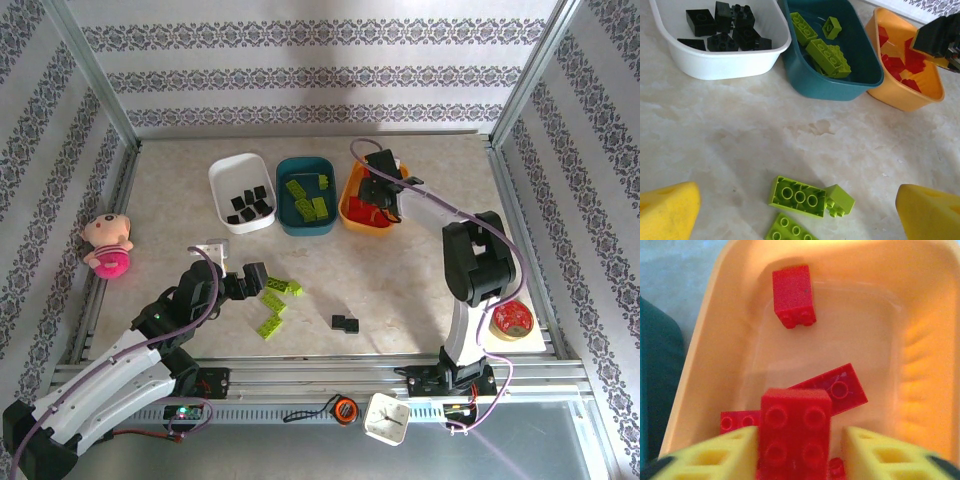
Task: Sort the legos into containers by color
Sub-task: Place the lego in the container, then pick up the lego from the bottom-center of the table.
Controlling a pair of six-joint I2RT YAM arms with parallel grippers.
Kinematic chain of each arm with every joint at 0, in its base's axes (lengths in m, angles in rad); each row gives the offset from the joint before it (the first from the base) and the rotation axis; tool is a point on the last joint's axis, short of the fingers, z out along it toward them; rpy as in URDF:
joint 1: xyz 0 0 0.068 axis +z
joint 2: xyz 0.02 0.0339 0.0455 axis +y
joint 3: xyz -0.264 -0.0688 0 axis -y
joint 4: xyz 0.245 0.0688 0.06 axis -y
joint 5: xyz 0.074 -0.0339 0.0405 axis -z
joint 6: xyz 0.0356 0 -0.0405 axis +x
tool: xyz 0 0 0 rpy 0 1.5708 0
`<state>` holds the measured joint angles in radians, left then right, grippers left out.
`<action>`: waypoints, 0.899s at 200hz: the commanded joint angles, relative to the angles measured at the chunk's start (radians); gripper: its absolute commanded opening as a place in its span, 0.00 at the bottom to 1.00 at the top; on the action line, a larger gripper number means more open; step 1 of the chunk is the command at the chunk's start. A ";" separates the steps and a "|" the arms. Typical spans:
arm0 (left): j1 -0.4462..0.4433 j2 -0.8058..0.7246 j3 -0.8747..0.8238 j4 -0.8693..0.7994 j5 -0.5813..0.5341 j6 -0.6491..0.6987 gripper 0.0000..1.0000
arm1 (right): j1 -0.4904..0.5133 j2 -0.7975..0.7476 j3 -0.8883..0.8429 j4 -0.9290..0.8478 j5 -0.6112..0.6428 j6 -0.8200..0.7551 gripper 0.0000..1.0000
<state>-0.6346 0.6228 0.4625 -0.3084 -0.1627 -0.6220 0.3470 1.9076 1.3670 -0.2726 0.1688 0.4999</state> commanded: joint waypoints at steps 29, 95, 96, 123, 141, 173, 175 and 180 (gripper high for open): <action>0.010 -0.003 0.029 -0.049 -0.023 -0.006 1.00 | 0.023 -0.111 0.000 -0.032 -0.023 -0.037 0.67; 0.013 -0.002 0.019 -0.039 -0.022 -0.007 1.00 | 0.223 -0.506 -0.396 -0.139 -0.103 -0.010 0.70; 0.012 -0.002 0.019 -0.040 -0.023 -0.006 1.00 | 0.229 -0.513 -0.402 -0.144 -0.102 -0.009 0.70; 0.016 -0.003 0.008 -0.034 -0.025 -0.005 1.00 | 0.377 -0.640 -0.535 -0.285 -0.144 0.040 0.71; 0.019 -0.003 -0.004 -0.021 -0.028 -0.011 1.00 | 0.476 -0.672 -0.588 -0.384 -0.181 0.088 0.72; 0.021 0.000 -0.028 0.016 -0.028 -0.030 1.00 | 0.615 -0.653 -0.628 -0.438 -0.250 0.123 0.74; 0.021 0.002 -0.028 0.018 -0.026 -0.031 1.00 | 0.622 -0.647 -0.628 -0.438 -0.251 0.122 0.74; 0.021 0.003 -0.030 0.021 -0.025 -0.033 1.00 | 0.642 -0.628 -0.627 -0.435 -0.253 0.120 0.74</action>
<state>-0.6327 0.6228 0.4538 -0.3241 -0.1699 -0.6312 0.9188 1.2469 0.7536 -0.6315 -0.0257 0.5777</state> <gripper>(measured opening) 0.997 0.739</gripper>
